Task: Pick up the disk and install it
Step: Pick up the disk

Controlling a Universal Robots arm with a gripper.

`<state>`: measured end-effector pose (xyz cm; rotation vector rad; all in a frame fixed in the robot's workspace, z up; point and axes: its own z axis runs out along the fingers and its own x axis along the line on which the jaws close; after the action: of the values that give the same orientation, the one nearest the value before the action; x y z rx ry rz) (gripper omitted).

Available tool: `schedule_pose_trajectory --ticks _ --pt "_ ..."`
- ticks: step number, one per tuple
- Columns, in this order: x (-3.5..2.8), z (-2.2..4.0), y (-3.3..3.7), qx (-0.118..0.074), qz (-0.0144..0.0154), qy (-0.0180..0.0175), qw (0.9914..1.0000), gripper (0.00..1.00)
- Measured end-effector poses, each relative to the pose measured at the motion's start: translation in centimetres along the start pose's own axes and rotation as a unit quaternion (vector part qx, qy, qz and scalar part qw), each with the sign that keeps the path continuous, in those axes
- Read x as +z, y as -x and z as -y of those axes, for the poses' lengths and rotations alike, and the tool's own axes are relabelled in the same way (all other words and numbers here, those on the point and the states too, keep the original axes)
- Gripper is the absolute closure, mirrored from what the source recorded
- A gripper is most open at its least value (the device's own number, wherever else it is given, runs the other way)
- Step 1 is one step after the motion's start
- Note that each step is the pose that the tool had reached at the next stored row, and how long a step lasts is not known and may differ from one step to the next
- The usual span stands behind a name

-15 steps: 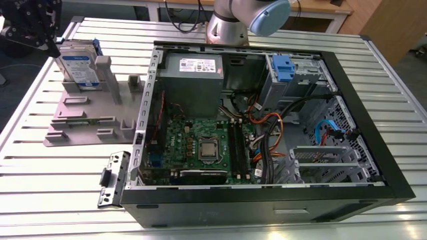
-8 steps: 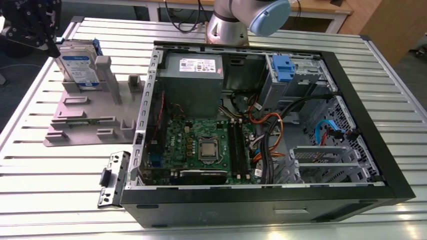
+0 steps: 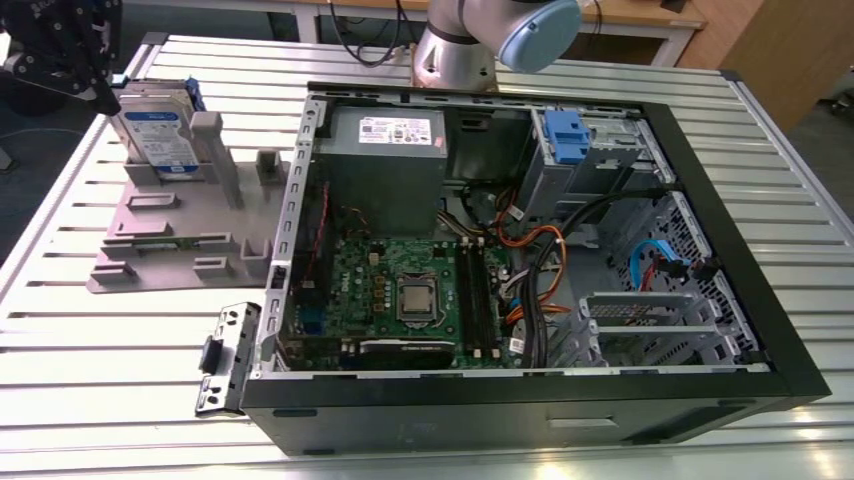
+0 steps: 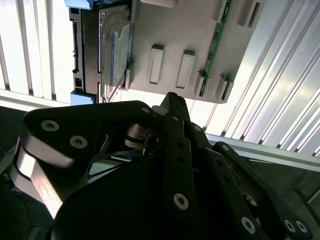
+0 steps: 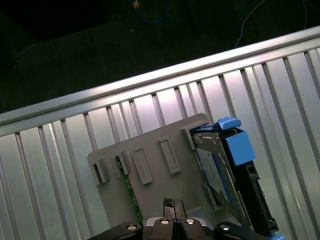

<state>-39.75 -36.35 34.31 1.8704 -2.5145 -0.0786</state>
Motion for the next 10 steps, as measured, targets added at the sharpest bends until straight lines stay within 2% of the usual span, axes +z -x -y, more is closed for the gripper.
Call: schedule_pose_trajectory --ticks 10 --pt "0.0 0.0 0.0 -0.009 -0.0004 0.0002 0.99996 0.9"
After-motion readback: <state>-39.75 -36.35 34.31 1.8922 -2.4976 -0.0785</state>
